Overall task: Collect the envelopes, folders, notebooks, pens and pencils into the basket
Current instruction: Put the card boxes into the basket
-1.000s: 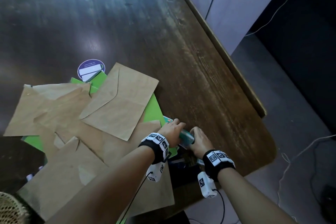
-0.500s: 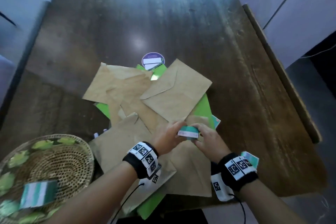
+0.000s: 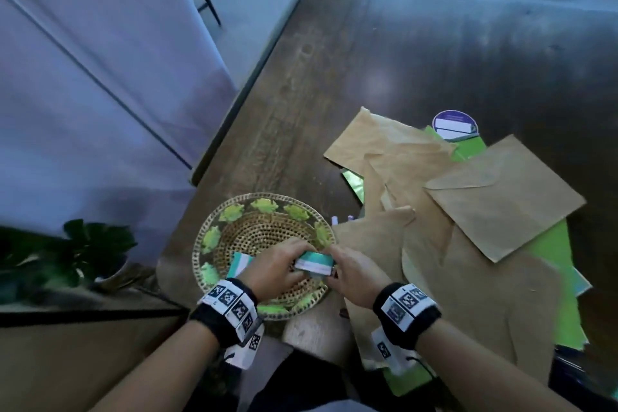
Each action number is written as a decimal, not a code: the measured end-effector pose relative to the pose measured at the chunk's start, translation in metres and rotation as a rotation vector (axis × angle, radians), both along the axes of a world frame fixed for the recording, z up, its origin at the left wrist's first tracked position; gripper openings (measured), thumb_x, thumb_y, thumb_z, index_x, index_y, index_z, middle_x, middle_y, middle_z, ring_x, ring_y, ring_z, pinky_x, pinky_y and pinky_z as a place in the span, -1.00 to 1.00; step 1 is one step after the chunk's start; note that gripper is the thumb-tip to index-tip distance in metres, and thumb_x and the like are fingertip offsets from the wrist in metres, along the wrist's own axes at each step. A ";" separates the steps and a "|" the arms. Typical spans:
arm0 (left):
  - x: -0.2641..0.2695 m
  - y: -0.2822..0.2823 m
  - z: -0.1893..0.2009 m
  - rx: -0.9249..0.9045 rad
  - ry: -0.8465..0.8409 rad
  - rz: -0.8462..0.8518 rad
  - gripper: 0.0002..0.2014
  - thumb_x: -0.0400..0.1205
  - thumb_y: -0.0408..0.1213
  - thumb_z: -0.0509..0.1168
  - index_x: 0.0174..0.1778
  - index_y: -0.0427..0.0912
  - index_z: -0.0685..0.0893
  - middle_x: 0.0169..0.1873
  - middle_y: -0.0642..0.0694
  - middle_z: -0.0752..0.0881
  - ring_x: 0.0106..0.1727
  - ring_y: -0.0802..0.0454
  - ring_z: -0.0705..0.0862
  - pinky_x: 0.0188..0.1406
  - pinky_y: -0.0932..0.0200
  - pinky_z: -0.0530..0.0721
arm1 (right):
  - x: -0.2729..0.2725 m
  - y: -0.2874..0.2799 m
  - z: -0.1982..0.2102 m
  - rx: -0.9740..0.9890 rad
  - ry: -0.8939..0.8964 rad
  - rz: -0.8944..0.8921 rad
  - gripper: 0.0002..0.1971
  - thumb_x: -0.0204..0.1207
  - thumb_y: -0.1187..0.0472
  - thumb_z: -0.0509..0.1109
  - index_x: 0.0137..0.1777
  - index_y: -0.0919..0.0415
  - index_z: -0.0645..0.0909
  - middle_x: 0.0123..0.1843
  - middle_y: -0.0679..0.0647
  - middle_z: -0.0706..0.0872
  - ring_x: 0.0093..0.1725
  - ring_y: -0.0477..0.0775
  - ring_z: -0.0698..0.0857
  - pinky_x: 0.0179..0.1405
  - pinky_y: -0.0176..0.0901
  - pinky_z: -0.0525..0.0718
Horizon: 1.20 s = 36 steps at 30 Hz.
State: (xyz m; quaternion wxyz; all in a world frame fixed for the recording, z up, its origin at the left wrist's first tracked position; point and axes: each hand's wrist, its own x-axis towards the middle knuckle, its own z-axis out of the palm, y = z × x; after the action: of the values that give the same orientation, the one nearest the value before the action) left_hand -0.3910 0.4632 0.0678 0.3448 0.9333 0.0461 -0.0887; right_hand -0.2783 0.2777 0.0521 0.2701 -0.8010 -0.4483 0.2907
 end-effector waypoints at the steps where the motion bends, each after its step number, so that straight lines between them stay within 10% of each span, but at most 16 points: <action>1: -0.008 0.010 -0.004 0.017 0.015 0.007 -0.63 0.54 -0.18 0.43 0.28 -0.03 0.63 0.15 0.11 0.66 0.11 0.18 0.64 0.08 0.25 0.59 | -0.006 0.011 -0.002 -0.032 -0.005 0.014 -0.64 0.51 0.06 0.47 0.23 0.19 0.57 0.10 0.12 0.69 0.05 0.16 0.67 0.04 0.00 0.63; 13: -0.045 0.071 -0.066 0.315 0.132 -0.076 -0.69 0.60 -0.02 0.35 0.26 0.07 0.59 0.13 0.11 0.67 0.17 0.06 0.60 0.38 0.01 0.45 | -0.061 0.089 -0.060 -0.269 -0.019 0.006 -0.86 0.61 0.24 0.30 0.10 0.16 0.41 0.13 0.16 0.60 0.00 0.28 0.66 -0.08 0.09 0.59; 22: -0.041 0.077 -0.071 0.303 0.171 -0.114 -0.70 0.55 0.00 0.40 0.17 0.06 0.60 0.09 0.11 0.64 0.15 0.06 0.56 0.41 -0.02 0.42 | -0.056 0.085 -0.061 -0.316 -0.026 0.037 -0.66 0.52 0.08 0.44 0.21 0.15 0.46 0.08 0.13 0.72 0.04 0.24 0.70 -0.08 0.07 0.61; 28: -0.053 0.082 -0.069 0.352 0.224 -0.255 -0.58 0.52 0.12 0.39 0.26 0.10 0.60 0.51 0.09 0.43 0.58 0.06 0.28 0.68 -0.18 -0.02 | -0.055 0.081 -0.063 -0.366 0.039 0.164 -0.54 0.41 -0.10 0.54 0.24 0.04 0.55 0.17 0.05 0.75 0.07 0.14 0.71 0.00 0.01 0.66; 36: -0.049 0.083 -0.063 0.372 0.302 -0.287 -0.56 0.56 0.13 0.38 0.34 0.14 0.56 0.56 0.07 0.37 0.60 0.02 0.25 0.69 -0.20 -0.05 | -0.053 0.085 -0.066 -0.398 0.042 0.162 -0.50 0.39 -0.19 0.54 0.24 0.02 0.55 0.16 0.05 0.74 0.08 0.14 0.69 0.02 0.01 0.66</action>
State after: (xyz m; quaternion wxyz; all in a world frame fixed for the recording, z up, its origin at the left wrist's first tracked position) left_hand -0.4396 0.5465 0.0048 0.1407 0.9537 -0.0202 -0.2649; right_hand -0.3315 0.3623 -0.0135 0.0919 -0.7937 -0.4391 0.4108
